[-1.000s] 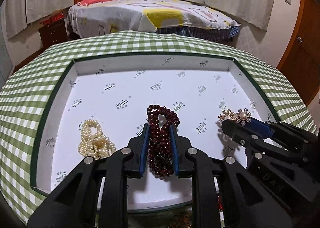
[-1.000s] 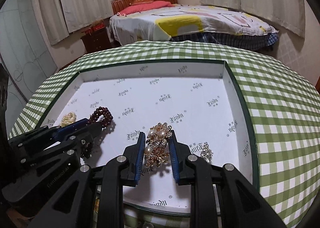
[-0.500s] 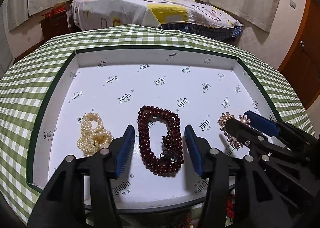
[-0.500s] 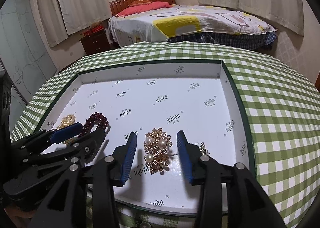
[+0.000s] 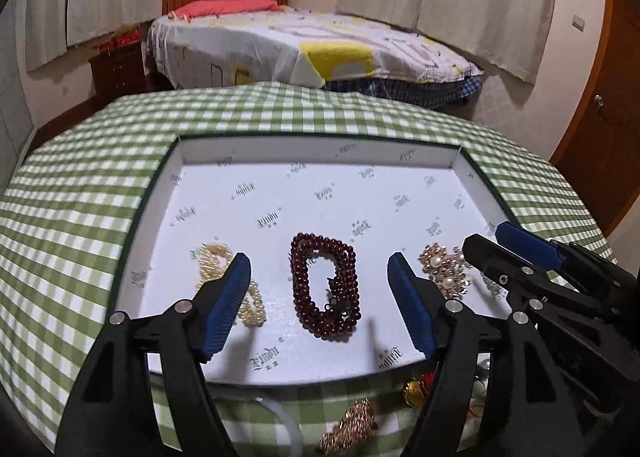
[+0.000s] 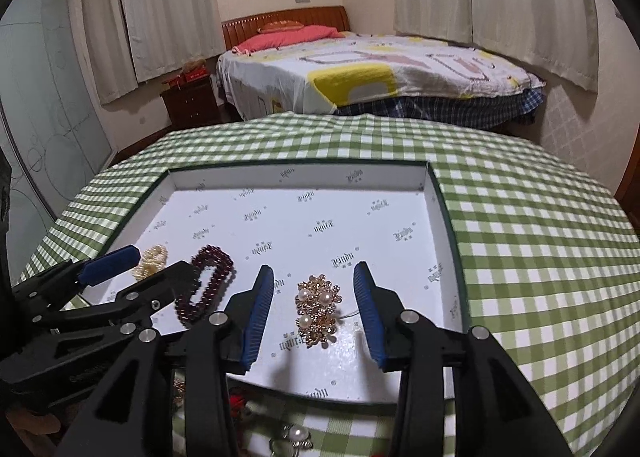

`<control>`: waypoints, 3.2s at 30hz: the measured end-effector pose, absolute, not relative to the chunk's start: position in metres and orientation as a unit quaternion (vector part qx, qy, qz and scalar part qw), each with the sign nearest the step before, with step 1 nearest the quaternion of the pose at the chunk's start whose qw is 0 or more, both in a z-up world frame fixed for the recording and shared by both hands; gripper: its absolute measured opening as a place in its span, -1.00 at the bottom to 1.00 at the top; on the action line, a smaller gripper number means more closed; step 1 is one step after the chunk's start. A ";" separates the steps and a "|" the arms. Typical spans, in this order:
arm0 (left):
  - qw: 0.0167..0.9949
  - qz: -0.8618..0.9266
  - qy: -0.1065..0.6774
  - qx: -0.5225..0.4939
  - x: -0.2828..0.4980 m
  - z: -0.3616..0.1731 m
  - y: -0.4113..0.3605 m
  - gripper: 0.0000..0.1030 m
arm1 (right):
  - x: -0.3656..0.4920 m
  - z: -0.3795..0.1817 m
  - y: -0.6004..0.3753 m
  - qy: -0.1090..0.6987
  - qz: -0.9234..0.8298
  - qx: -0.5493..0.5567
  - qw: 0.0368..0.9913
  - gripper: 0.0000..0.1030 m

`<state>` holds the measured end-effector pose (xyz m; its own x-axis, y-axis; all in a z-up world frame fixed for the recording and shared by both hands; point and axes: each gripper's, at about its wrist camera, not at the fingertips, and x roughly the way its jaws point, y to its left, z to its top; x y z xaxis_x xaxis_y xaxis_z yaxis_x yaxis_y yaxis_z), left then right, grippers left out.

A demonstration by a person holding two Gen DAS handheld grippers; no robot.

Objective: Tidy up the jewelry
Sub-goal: 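Withdraw both tools from the box toward the table, then grasp the black hair clip with the left tool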

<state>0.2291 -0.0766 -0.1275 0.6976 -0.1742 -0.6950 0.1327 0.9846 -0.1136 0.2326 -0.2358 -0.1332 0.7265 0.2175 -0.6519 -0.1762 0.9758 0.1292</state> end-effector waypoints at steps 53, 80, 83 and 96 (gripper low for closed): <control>0.928 0.030 0.369 -0.050 0.109 -0.146 0.033 0.36 | 0.119 -0.141 -0.241 0.330 0.109 0.027 0.937 -0.18; 0.921 0.008 0.388 -0.030 0.119 -0.162 0.031 -0.66 | 0.136 -0.157 -0.230 0.362 0.125 0.030 0.923 -0.18; 0.924 0.009 0.380 -0.029 0.117 -0.156 0.032 -0.66 | 0.142 -0.159 -0.224 0.367 0.132 0.025 0.920 -0.18; 0.926 0.010 0.375 -0.033 0.118 -0.150 0.036 -0.66 | 0.173 -0.172 -0.194 0.407 0.161 0.002 0.899 -0.41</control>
